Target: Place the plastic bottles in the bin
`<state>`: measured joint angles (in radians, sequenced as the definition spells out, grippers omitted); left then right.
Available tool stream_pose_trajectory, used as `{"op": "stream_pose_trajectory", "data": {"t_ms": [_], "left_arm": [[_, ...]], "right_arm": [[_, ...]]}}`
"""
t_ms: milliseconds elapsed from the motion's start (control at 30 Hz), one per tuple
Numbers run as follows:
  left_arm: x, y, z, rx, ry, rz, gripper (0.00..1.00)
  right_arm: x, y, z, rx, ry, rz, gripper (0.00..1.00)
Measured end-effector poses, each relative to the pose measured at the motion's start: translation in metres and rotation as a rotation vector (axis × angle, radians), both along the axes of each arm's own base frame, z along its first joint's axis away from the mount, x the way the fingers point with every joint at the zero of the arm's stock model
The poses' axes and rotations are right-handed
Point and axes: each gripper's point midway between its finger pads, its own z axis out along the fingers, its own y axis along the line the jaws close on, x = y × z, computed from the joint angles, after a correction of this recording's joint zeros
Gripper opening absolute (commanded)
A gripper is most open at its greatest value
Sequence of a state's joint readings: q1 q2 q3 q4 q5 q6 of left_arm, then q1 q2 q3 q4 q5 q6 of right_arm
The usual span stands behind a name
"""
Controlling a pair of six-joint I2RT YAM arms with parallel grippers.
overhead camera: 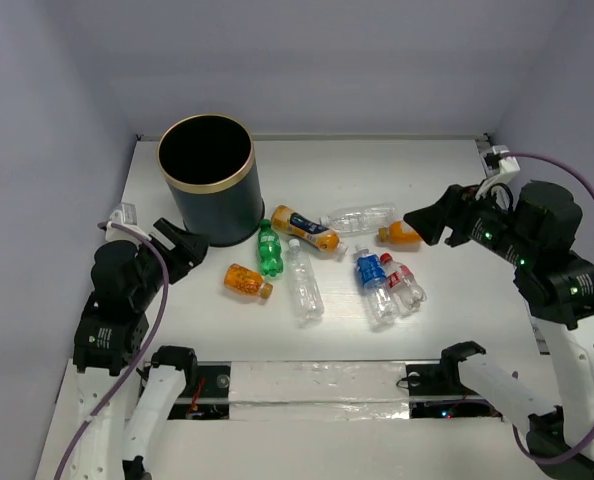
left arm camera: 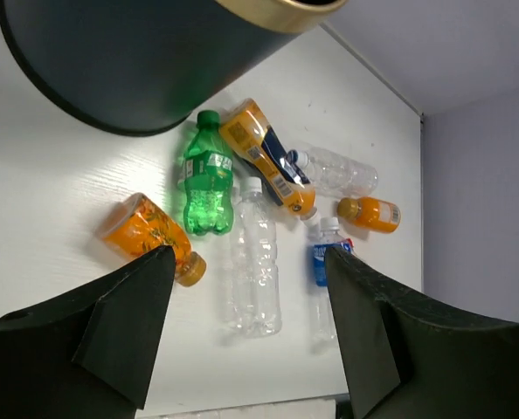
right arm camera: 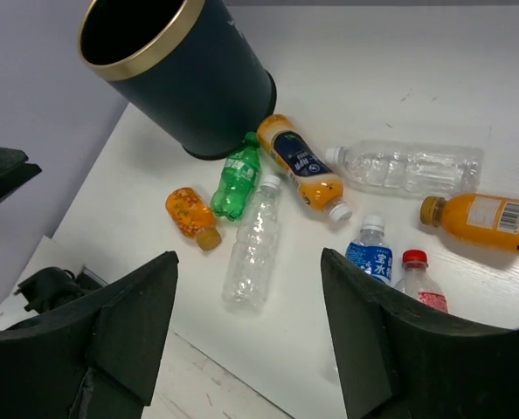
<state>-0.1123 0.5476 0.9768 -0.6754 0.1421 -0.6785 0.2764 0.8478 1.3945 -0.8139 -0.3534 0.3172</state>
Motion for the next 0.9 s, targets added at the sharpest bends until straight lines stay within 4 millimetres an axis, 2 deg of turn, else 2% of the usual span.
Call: {"op": "stream_pose_trajectory", "data": {"t_ms": [67,133,167,200,233,267,300,400,533,633,733,767,800,833,867,900], "left_arm": [[-0.005,-0.002,-0.004,-0.010,0.016,-0.010,0.65],[-0.009,-0.005,-0.008,-0.023,0.029,-0.023,0.53],[-0.010,-0.007,-0.010,-0.033,0.038,-0.033,0.43],[-0.011,-0.010,-0.015,-0.048,0.050,-0.043,0.21],[-0.013,-0.013,-0.020,-0.063,0.066,-0.053,0.11],[-0.014,-0.015,-0.028,-0.076,0.085,-0.059,0.04],[-0.016,-0.018,-0.037,-0.086,0.113,-0.070,0.00],[-0.024,-0.024,-0.066,-0.115,0.201,-0.090,0.00],[-0.036,-0.027,-0.093,-0.146,0.281,-0.092,0.00],[-0.043,-0.028,-0.105,-0.167,0.298,-0.088,0.00],[-0.044,-0.028,-0.108,-0.181,0.313,-0.077,0.00],[-0.043,-0.028,-0.109,-0.182,0.321,-0.071,0.07],[-0.042,-0.027,-0.111,-0.182,0.332,-0.065,0.21],[-0.041,-0.027,-0.113,-0.181,0.345,-0.060,0.28],[-0.039,-0.027,-0.115,-0.182,0.362,-0.053,0.35],[-0.038,-0.027,-0.118,-0.183,0.376,-0.048,0.51]], "right_arm": [[-0.003,-0.001,0.000,0.002,-0.012,-0.003,0.63],[-0.006,-0.003,-0.002,0.004,-0.013,-0.006,0.41],[-0.008,-0.003,-0.002,0.008,-0.014,-0.006,0.31],[-0.009,-0.003,-0.003,0.011,-0.013,-0.007,0.04],[-0.010,-0.003,-0.004,0.012,-0.015,-0.005,0.00],[-0.010,-0.002,-0.005,0.022,-0.006,-0.004,0.00],[-0.010,-0.001,-0.007,0.027,0.004,-0.002,0.00],[-0.011,0.004,-0.019,0.035,0.044,0.019,0.00],[-0.013,0.009,-0.039,0.045,0.102,0.048,0.00],[-0.015,0.015,-0.053,0.055,0.132,0.079,0.00],[-0.017,0.020,-0.070,0.063,0.175,0.113,0.01],[-0.018,0.022,-0.075,0.065,0.189,0.120,0.06],[-0.018,0.022,-0.080,0.066,0.202,0.124,0.12],[-0.018,0.023,-0.084,0.066,0.214,0.125,0.29],[-0.018,0.023,-0.088,0.066,0.225,0.125,0.39],[-0.018,0.023,-0.090,0.064,0.228,0.125,0.48]]}}
